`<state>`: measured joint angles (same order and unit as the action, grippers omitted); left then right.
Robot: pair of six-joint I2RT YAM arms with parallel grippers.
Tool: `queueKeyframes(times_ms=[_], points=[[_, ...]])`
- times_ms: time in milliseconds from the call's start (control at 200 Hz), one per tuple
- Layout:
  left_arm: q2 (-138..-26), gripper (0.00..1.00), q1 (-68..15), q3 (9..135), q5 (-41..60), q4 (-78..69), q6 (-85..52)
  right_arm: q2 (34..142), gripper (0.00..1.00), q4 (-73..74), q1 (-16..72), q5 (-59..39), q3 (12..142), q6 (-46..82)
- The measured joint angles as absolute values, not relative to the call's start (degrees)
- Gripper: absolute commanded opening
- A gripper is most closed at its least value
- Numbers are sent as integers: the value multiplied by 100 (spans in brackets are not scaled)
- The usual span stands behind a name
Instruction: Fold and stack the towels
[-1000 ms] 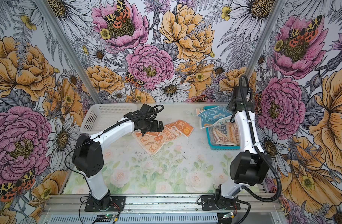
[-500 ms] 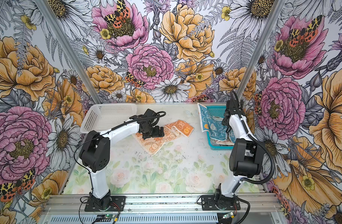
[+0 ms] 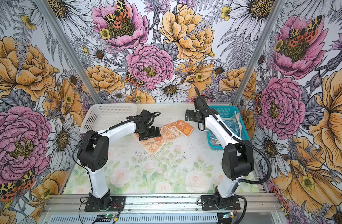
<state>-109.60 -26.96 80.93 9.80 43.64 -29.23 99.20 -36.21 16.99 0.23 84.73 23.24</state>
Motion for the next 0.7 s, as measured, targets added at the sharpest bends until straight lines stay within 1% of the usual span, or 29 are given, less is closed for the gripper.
queueKeyframes(times_ms=[125, 280, 385, 420, 535, 565, 630, 701], points=[[-10866, 99, -2650, 7900, 998, 4362, -2974, 10468, 99, -3367, 2029, -349, 8436, 2473], [-10772, 99, -2777, 7728, 1000, 4322, -3017, 11306, 99, -3264, 2104, -552, 8436, 2718], [-10737, 99, -2884, 7533, 1024, 4228, -3081, 11708, 96, -3264, 2106, -650, 8436, 2886], [-10737, 99, -2915, 7459, 1044, 4187, -3118, 11791, 93, -3262, 2110, -679, 8436, 2919], [-10737, 99, -2952, 7325, 1100, 4152, -3166, 11865, 77, -3210, 2121, -698, 8458, 3009], [-10737, 99, -2961, 7314, 1105, 4128, -3168, 11887, 71, -3194, 2121, -690, 8464, 3028], [-10737, 99, -2989, 7312, 1105, 4075, -3179, 11942, 52, -3192, 2121, -646, 8512, 3061], [-10744, 99, -3024, 7310, 1116, 4025, -3221, 12040, 25, -3181, 2121, -563, 8615, 3111]])
